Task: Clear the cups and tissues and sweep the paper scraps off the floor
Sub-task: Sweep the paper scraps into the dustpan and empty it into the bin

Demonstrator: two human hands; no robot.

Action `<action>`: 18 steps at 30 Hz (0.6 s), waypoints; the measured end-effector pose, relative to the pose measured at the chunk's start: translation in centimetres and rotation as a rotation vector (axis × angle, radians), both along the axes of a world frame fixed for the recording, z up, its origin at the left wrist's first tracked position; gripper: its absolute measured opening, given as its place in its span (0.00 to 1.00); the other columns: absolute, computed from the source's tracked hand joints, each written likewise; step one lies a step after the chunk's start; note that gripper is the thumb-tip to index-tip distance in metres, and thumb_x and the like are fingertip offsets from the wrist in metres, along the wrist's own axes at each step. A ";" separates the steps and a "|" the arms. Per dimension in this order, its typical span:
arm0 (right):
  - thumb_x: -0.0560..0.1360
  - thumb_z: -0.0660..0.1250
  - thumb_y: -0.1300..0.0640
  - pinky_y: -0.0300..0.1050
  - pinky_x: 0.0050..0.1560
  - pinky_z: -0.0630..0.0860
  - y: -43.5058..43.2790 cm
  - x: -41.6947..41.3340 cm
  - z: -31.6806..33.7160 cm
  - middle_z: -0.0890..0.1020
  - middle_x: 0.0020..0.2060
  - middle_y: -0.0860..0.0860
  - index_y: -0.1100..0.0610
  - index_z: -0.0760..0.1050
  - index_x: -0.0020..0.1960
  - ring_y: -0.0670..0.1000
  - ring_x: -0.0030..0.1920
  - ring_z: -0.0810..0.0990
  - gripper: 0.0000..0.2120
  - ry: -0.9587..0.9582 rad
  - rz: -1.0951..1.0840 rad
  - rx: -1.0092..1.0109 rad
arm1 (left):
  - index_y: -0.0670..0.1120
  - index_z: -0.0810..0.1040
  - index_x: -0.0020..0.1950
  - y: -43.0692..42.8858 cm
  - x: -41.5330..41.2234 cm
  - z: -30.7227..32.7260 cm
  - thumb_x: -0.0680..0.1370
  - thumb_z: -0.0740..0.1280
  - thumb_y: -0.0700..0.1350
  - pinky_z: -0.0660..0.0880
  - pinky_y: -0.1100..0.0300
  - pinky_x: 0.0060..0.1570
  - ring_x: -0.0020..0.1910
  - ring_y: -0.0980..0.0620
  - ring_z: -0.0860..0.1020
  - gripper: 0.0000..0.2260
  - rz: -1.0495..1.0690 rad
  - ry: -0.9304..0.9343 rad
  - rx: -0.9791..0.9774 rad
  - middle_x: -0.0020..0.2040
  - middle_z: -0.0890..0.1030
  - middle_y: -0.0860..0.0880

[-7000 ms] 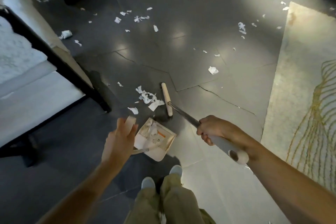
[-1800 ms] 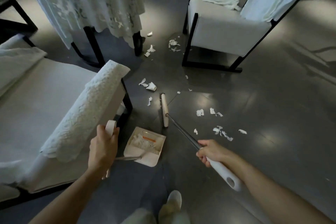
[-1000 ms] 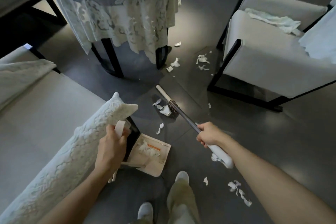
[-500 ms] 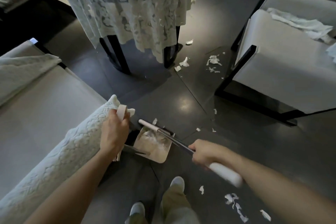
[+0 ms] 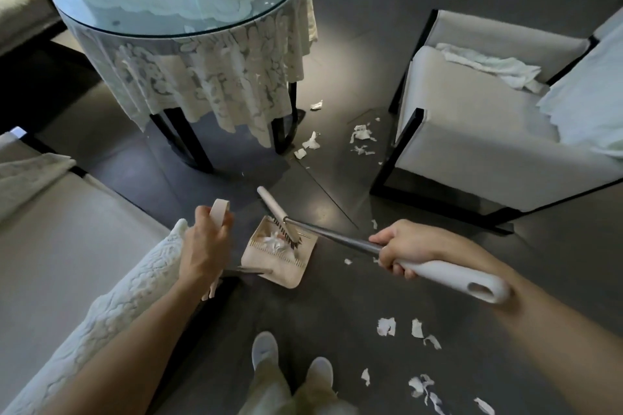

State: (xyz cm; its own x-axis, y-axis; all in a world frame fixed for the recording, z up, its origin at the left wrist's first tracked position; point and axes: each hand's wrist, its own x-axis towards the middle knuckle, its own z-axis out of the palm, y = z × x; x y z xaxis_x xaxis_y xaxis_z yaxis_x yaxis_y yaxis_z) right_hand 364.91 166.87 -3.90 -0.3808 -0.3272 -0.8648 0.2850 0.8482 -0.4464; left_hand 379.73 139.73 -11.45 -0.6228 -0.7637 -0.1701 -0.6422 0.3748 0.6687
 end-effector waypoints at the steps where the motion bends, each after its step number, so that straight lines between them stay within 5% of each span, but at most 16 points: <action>1: 0.73 0.62 0.71 0.35 0.20 0.68 0.0 -0.7 -0.2 0.76 0.33 0.55 0.54 0.63 0.73 0.45 0.21 0.71 0.31 0.007 -0.046 -0.013 | 0.45 0.65 0.49 -0.3 -1.0 0.3 0.79 0.59 0.57 0.77 0.44 0.39 0.37 0.40 0.76 0.15 0.001 0.001 0.011 0.42 0.76 0.40; 8: 0.73 0.63 0.70 0.36 0.23 0.70 -2.7 -5.6 -3.8 0.79 0.37 0.57 0.55 0.63 0.74 0.45 0.24 0.74 0.31 0.108 -0.306 -0.072 | 0.48 0.64 0.49 -3.6 -8.2 0.8 0.78 0.59 0.58 0.76 0.40 0.43 0.41 0.36 0.76 0.13 -0.029 0.036 0.026 0.44 0.76 0.40; 18: 0.71 0.61 0.70 0.38 0.25 0.71 -10.2 -16.5 -8.1 0.78 0.33 0.57 0.54 0.60 0.75 0.48 0.26 0.74 0.35 0.218 -0.428 -0.027 | 0.46 0.64 0.46 -12.2 -19.7 -0.3 0.78 0.60 0.56 0.72 0.50 0.37 0.36 0.44 0.73 0.14 -0.136 -0.007 0.059 0.37 0.72 0.47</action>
